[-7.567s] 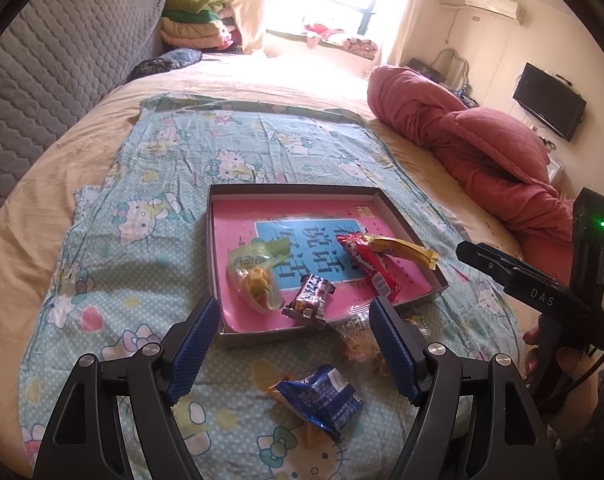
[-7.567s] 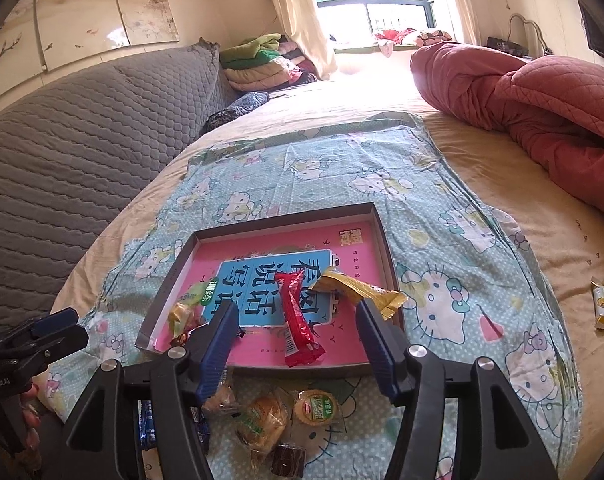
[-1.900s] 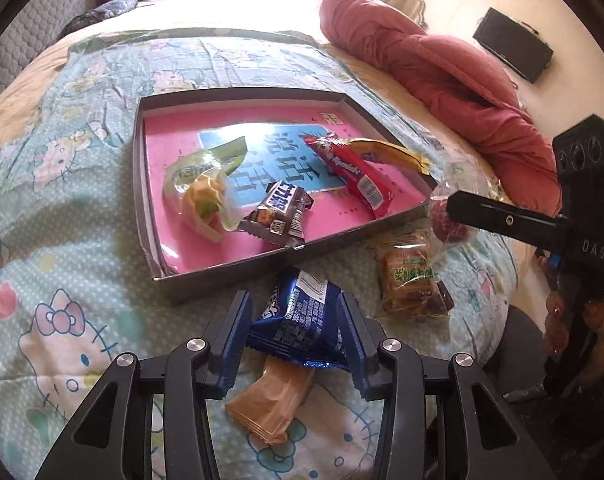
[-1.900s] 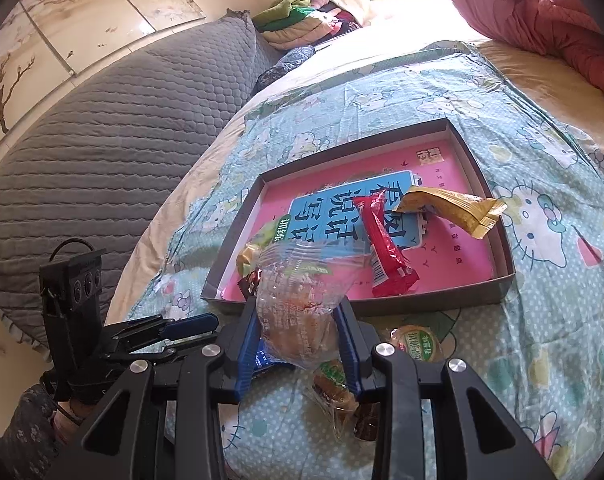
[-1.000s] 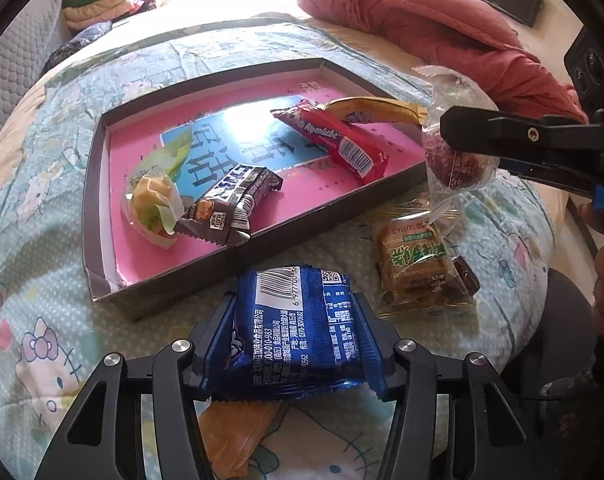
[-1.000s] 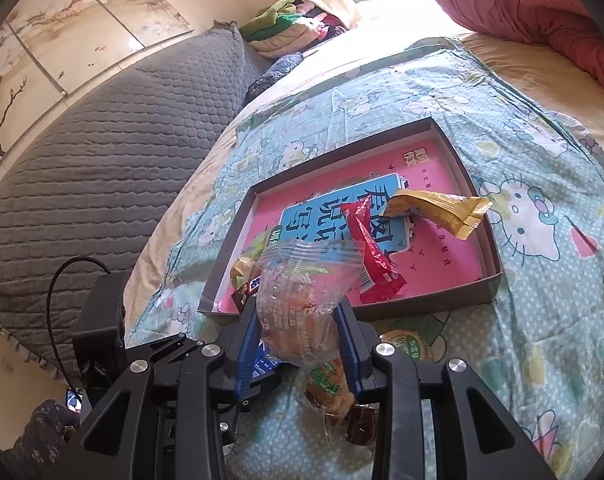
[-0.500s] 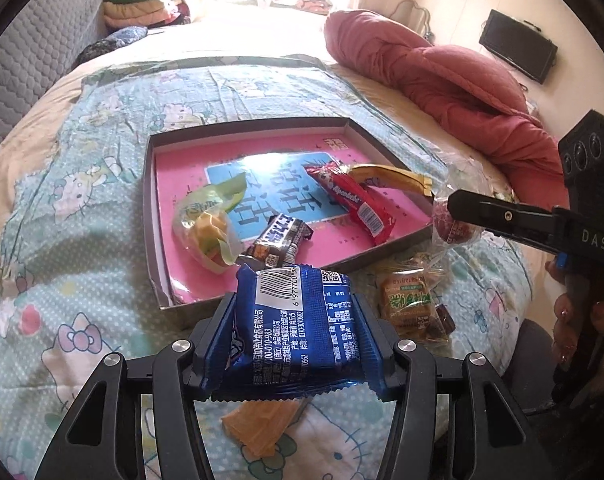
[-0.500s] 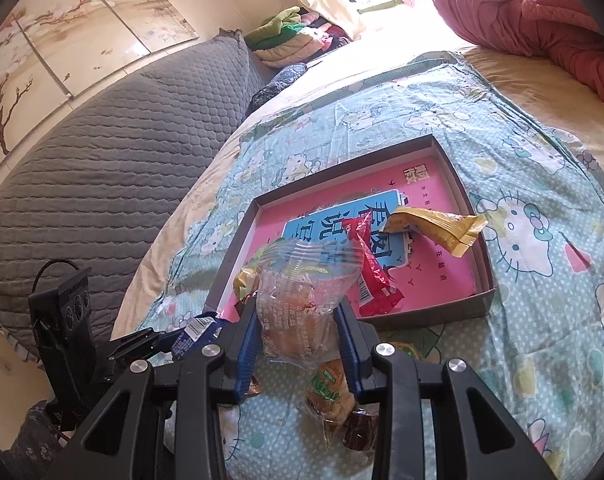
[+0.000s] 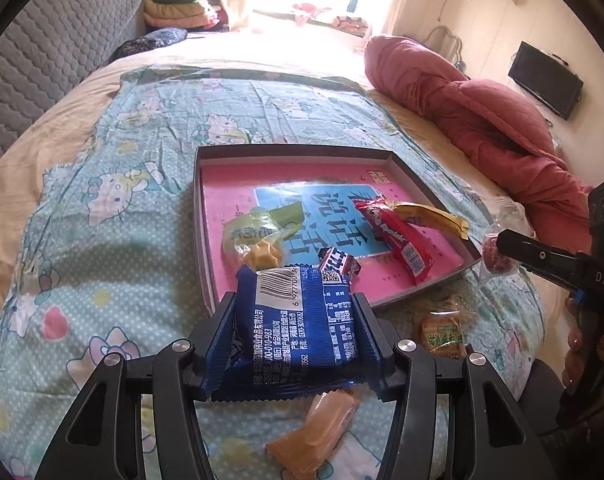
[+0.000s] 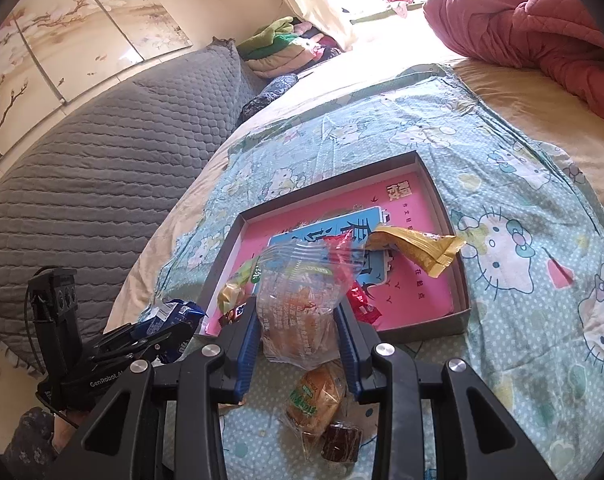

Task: Organize snacks
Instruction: 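Lift both held snacks and carry them toward the box, then lower both held snacks over the box rim toward the pink book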

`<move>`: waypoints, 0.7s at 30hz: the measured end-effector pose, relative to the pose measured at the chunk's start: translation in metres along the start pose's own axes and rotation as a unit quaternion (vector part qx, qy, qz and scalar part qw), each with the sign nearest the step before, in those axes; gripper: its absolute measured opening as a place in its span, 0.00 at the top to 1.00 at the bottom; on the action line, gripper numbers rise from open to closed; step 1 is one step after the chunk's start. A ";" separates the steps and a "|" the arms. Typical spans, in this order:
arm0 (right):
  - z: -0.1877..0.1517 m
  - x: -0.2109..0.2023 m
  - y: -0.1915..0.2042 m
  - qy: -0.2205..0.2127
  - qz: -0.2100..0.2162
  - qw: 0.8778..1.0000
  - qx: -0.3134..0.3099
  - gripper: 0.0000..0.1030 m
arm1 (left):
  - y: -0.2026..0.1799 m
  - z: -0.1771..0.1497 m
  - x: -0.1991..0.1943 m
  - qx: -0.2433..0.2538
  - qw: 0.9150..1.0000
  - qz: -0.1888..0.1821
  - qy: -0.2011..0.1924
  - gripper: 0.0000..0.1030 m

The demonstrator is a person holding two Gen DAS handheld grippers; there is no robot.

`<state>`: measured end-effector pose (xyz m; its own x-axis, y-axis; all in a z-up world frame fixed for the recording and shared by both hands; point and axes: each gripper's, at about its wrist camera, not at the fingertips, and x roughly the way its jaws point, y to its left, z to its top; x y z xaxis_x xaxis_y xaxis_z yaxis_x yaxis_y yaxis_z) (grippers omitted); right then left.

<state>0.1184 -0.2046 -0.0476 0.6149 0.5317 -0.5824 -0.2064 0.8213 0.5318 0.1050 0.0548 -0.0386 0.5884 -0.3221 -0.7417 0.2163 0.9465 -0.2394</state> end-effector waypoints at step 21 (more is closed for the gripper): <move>0.013 0.004 -0.027 -0.015 -0.037 0.999 0.019 0.65 | 0.000 0.007 0.041 0.005 1.000 -0.007 0.021 0.44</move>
<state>0.1365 -0.2271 -0.0565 0.6503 0.4621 -0.6030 -0.1303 0.8499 0.5107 0.1344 0.0415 -0.0650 0.5526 -0.3339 -0.7636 0.2318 0.9417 -0.2441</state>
